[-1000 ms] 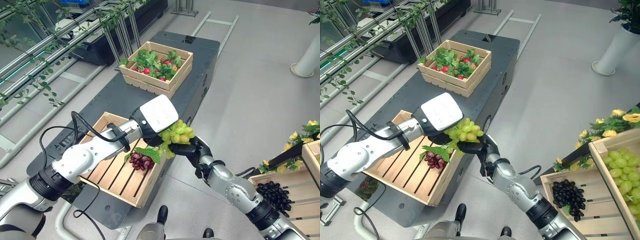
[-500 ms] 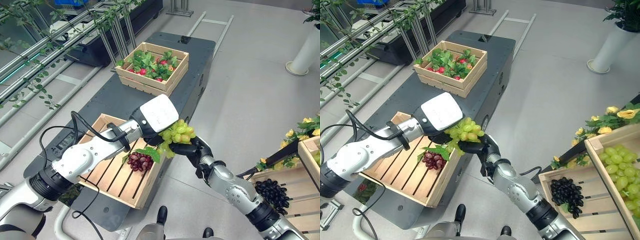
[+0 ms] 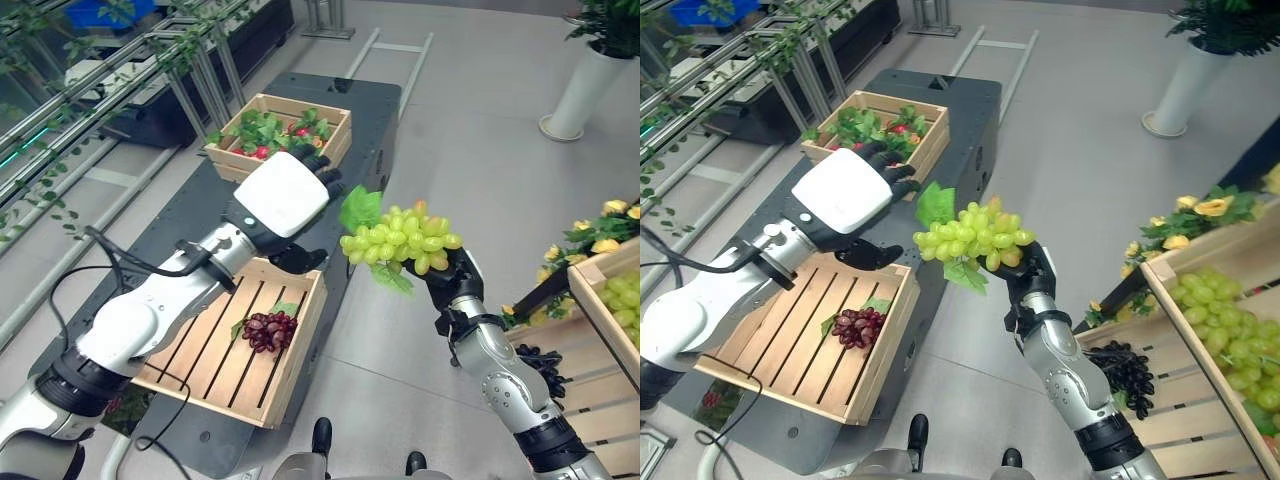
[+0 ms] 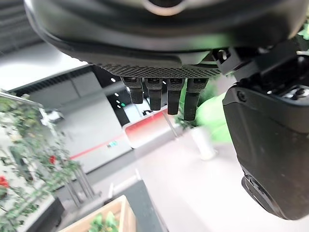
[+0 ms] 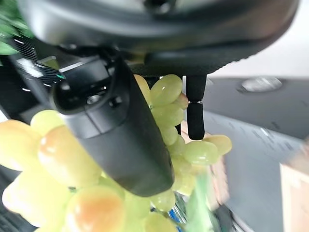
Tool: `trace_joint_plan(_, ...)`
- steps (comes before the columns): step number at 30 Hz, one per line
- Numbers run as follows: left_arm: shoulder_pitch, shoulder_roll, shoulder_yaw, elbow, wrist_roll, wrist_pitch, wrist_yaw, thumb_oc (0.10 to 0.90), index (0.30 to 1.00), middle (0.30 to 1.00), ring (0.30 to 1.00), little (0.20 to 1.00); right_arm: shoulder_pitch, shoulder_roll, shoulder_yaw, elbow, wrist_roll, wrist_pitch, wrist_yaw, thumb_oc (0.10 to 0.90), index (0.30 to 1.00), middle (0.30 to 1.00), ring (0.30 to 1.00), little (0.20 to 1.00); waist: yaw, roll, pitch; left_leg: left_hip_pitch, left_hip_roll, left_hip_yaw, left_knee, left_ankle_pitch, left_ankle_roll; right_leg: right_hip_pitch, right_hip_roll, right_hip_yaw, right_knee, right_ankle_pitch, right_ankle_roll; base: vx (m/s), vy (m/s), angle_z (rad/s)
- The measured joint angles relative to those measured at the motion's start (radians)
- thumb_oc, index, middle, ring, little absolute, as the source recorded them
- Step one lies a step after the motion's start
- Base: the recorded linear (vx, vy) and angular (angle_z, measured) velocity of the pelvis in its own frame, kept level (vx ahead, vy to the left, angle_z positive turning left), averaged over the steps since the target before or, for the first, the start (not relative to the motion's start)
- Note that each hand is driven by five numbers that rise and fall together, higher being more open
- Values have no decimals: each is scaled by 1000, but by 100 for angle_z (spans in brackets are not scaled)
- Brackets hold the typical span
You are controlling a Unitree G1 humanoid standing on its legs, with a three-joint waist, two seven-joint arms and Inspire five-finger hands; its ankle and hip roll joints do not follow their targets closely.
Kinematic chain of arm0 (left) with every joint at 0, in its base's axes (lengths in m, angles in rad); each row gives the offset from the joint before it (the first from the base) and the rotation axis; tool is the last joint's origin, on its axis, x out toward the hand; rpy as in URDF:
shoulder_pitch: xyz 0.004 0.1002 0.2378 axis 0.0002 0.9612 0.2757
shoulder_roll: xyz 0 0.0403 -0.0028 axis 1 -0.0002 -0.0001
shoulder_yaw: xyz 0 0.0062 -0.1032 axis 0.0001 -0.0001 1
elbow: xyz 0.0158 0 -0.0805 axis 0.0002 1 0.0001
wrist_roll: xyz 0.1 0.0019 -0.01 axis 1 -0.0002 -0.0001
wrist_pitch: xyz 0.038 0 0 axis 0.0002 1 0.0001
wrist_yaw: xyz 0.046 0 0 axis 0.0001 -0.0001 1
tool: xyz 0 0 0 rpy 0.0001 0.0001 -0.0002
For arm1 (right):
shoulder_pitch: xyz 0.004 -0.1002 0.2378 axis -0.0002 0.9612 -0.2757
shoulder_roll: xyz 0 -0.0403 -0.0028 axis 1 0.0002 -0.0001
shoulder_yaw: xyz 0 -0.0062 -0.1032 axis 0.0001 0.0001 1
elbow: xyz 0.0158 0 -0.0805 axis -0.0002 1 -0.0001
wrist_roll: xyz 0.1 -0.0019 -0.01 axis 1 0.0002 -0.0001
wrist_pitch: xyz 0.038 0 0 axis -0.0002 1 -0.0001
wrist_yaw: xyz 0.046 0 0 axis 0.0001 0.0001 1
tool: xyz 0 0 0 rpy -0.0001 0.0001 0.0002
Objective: Pick up the fruits from the basket on one side to the basket on the other side
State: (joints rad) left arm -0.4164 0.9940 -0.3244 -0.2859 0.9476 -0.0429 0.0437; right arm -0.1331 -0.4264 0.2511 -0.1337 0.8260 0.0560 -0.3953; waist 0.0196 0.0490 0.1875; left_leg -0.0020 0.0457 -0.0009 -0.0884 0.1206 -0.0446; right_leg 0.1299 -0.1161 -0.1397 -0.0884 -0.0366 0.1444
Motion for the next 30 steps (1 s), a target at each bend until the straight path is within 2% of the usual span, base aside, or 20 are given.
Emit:
trace_joint_plan(5,1,-12,26,6,-81,43,51,800,900,900,900,900,10,1,-6,0,-39,-3,0,400,300,300,300,300,-5,-4,-3,4,2,27,0,-2,2,-13,-1,29,0,8,1,-17,27,-17)
trace_joint_plan(9,16,-58,60,37,-168,81,109,800,900,900,900,900,11,3,-7,0,-40,-17,0,400,300,300,300,300,-10,-11,-6,10,3,45,0,-3,4,-18,-2,53,0,14,4,-13,22,-15)
trace_joint_plan(14,33,-109,71,85,-251,105,180,800,900,900,900,900,8,4,-12,0,-33,-24,0,400,300,300,300,300,-17,-41,-24,21,5,75,0,-10,7,-32,-3,83,0,21,6,-13,21,-19)
trace_joint_plan(17,65,-128,73,105,-343,95,236,800,900,900,900,900,9,4,-14,-1,35,-22,-1,400,300,300,300,300,-37,-63,-38,29,5,96,0,-17,9,-39,-4,107,0,24,7,-11,32,-26)
trace_joint_plan(19,77,-170,72,112,-399,90,260,800,900,900,900,900,7,4,-27,-3,96,-13,-8,400,300,300,300,300,-47,-76,-46,31,6,118,0,-20,10,-51,-5,131,0,30,8,4,35,-31)
trace_joint_plan(22,76,-206,63,145,-437,77,293,800,900,900,900,900,-15,4,-43,-13,128,5,-20,400,300,300,300,300,-59,-85,-51,35,6,123,-1,-26,10,-63,-5,150,0,43,10,11,36,-39)
trace_joint_plan(26,72,-235,24,235,-499,48,323,800,900,900,900,900,-41,2,-48,-38,137,39,-40,400,300,300,300,300,-90,-88,-53,56,7,154,-1,-35,12,-68,-6,170,0,58,12,20,45,-33)
trace_joint_plan(30,72,-268,-12,257,-581,25,324,800,900,900,900,900,-73,1,-50,-42,157,77,-60,400,300,300,300,300,-103,-102,-61,65,9,186,-6,-45,9,-84,-6,200,0,64,14,27,43,-25)
